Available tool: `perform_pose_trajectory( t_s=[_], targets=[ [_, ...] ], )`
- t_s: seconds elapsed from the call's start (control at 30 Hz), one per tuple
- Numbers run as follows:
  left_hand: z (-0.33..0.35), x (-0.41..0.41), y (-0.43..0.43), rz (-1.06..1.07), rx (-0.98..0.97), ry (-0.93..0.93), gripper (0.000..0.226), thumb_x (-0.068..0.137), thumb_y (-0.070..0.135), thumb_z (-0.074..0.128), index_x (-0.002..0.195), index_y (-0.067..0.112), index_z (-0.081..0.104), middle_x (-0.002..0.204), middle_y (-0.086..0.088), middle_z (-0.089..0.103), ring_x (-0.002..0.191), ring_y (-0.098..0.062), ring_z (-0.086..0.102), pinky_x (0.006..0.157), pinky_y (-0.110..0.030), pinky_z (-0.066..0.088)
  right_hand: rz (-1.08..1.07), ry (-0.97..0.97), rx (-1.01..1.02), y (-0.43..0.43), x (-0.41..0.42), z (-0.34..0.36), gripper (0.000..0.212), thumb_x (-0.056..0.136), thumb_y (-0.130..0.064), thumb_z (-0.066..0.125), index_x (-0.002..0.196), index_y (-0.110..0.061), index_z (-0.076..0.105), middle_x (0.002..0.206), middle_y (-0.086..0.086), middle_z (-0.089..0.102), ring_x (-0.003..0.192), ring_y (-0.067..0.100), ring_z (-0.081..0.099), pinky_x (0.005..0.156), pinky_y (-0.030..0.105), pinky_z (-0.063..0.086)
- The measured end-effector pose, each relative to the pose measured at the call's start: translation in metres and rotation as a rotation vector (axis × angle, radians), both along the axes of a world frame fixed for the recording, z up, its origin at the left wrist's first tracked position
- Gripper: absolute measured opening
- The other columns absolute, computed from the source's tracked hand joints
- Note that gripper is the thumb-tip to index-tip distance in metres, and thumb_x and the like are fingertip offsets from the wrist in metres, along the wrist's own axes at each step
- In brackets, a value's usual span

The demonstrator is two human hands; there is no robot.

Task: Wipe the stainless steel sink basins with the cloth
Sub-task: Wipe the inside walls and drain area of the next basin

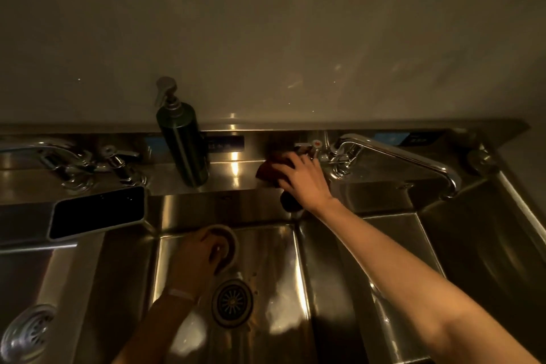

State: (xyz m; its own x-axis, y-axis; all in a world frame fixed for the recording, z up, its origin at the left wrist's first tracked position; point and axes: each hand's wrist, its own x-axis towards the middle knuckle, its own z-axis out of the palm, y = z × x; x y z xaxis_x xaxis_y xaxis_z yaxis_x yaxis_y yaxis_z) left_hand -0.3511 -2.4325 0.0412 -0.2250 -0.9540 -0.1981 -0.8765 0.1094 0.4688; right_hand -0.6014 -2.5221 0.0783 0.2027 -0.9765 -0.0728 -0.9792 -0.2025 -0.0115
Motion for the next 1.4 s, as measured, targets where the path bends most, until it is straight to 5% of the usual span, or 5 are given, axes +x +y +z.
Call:
perform_pose_trajectory(
  t_s=[0.3, 0.67, 0.87, 1.17, 1.4],
  targets=[
    [-0.004, 0.045, 0.024, 0.121, 0.032, 0.038, 0.019, 0.082, 0.013, 0.067, 0.098, 0.02, 0.073, 0.114, -0.005, 0.064, 0.1, -0.025, 0.061, 0.083, -0.03, 0.044, -0.316, -0.073, 0.067, -0.015, 0.057, -0.049, 0.042, 0.095, -0.034, 0.047, 0.134, -0.019, 0.045, 0.145, 0.012, 0.033, 0.123, 0.042, 0.037, 0.104, 0.053, 0.027],
    [0.001, 0.043, 0.021, 0.158, -0.001, 0.131, 0.019, 0.08, 0.012, 0.068, 0.097, 0.019, 0.073, 0.108, -0.005, 0.065, 0.099, -0.025, 0.061, 0.081, -0.027, 0.043, 0.22, -0.085, 0.12, -0.012, 0.054, -0.034, 0.045, 0.086, -0.034, 0.061, 0.13, -0.03, 0.054, 0.141, -0.001, 0.044, 0.126, 0.026, 0.041, 0.099, 0.038, 0.03],
    [0.001, 0.045, 0.023, 0.122, 0.022, 0.143, 0.02, 0.083, 0.015, 0.064, 0.1, 0.021, 0.071, 0.112, -0.003, 0.063, 0.101, -0.022, 0.059, 0.084, -0.027, 0.042, -0.181, -0.399, 0.003, -0.032, 0.055, -0.028, 0.041, 0.084, -0.025, 0.066, 0.124, -0.02, 0.062, 0.13, 0.005, 0.053, 0.113, 0.025, 0.056, 0.099, 0.041, 0.042],
    [-0.003, 0.055, 0.022, 0.16, -0.028, 0.151, 0.019, 0.076, 0.008, 0.07, 0.092, 0.017, 0.074, 0.102, -0.007, 0.067, 0.096, -0.027, 0.063, 0.082, -0.029, 0.045, 0.125, -0.124, 0.053, -0.022, 0.086, -0.046, 0.041, 0.09, -0.037, 0.056, 0.13, -0.028, 0.054, 0.14, 0.002, 0.043, 0.125, 0.029, 0.04, 0.1, 0.042, 0.031],
    [-0.005, 0.048, 0.013, 0.151, 0.001, 0.189, 0.019, 0.082, 0.013, 0.064, 0.097, 0.023, 0.073, 0.112, -0.002, 0.064, 0.103, -0.02, 0.059, 0.087, -0.028, 0.045, -0.243, -0.053, 0.027, -0.021, 0.041, -0.037, 0.037, 0.088, -0.037, 0.059, 0.125, -0.029, 0.058, 0.133, 0.004, 0.047, 0.116, 0.03, 0.049, 0.098, 0.043, 0.036]
  ],
)
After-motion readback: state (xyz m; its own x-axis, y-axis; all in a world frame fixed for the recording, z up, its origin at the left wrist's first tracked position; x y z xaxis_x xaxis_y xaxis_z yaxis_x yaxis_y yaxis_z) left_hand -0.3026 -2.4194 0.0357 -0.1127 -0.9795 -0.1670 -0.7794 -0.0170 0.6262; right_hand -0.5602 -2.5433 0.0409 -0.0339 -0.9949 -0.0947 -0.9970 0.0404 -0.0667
